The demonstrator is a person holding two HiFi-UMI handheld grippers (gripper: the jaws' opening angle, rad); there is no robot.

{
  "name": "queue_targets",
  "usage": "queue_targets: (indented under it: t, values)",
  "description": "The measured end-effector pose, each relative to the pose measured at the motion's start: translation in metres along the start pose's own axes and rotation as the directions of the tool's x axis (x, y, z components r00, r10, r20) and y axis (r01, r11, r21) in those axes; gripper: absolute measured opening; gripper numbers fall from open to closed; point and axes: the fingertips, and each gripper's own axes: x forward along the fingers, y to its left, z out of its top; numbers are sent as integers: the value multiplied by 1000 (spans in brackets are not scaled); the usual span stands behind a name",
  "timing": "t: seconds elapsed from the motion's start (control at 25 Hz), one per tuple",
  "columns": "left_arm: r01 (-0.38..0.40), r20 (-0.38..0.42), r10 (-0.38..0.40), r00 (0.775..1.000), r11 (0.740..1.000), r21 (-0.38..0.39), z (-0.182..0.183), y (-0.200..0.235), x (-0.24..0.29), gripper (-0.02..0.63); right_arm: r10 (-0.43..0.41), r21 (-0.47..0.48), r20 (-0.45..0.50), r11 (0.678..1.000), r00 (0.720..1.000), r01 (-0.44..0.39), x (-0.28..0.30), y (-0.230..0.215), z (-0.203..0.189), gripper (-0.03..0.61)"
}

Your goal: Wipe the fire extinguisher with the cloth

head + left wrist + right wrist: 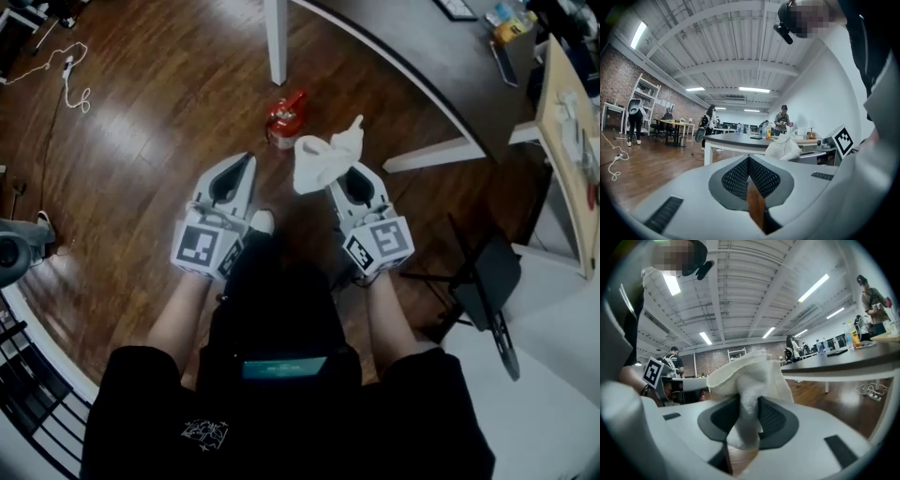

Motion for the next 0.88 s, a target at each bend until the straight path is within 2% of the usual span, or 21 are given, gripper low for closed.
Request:
queue_targets:
  t: [0.28, 0.44, 0.64, 0.88]
  values:
    - [49, 51, -49, 998, 999, -4, -150, 53, 50, 2, 46, -58, 35, 997, 998, -43, 78, -63, -140, 137]
    - [72, 74, -73, 995, 997, 14, -212, 77, 73, 2, 59, -89, 55, 995, 997, -54, 108, -95, -202, 137]
    - [79, 108, -85, 990, 995, 58, -240, 88, 79, 2, 68, -107, 72, 992, 995, -60, 131, -125, -243, 137]
    - [57, 135, -65, 989, 996, 63, -244, 90, 67, 2, 67, -125, 100, 991, 993, -54, 164, -157, -234, 137]
